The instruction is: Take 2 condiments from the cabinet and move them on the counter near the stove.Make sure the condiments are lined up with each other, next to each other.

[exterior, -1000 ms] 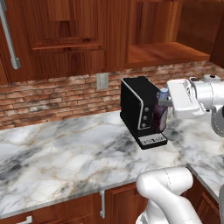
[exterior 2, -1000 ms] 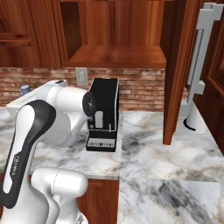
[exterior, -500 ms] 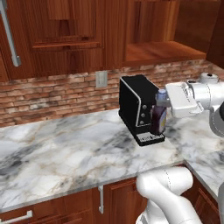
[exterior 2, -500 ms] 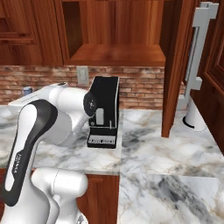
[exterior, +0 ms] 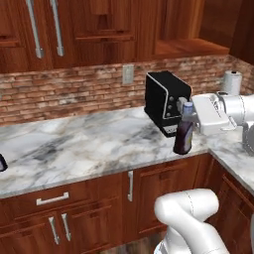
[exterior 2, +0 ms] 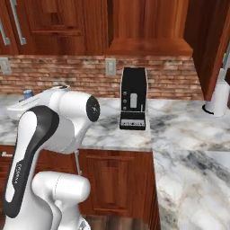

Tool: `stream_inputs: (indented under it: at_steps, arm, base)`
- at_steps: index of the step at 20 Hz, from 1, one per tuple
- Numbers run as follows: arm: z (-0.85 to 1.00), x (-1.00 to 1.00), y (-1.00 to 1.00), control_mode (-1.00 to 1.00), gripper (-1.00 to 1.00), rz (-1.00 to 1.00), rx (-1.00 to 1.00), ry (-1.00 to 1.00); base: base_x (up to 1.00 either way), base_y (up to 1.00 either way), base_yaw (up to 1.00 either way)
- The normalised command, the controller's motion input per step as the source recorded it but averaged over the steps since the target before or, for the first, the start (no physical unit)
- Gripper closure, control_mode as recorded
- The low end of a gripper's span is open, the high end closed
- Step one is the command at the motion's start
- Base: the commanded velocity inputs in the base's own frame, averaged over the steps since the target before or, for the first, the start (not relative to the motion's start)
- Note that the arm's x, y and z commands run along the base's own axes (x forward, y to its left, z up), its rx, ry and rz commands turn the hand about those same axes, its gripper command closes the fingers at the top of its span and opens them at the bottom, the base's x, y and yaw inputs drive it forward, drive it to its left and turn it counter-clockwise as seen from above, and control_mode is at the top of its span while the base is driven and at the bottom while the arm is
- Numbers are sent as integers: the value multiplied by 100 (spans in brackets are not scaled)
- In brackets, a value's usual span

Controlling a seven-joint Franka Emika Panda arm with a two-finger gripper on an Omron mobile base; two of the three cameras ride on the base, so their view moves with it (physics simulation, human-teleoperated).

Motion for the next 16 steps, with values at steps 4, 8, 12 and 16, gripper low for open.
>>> stream_inputs:
  at_steps: [4,8,12,16]
  arm:
    - [0,0,0,100,100,0,0,0]
    - [0,0,0,100,100,0,0,0]
    - [0,0,0,100,100,0,0,0]
    - [0,0,0,100,100,0,0,0]
  base:
    - [21,100,12]
    - [58,98,18]
    - [50,56,22]
    - [54,40,26]
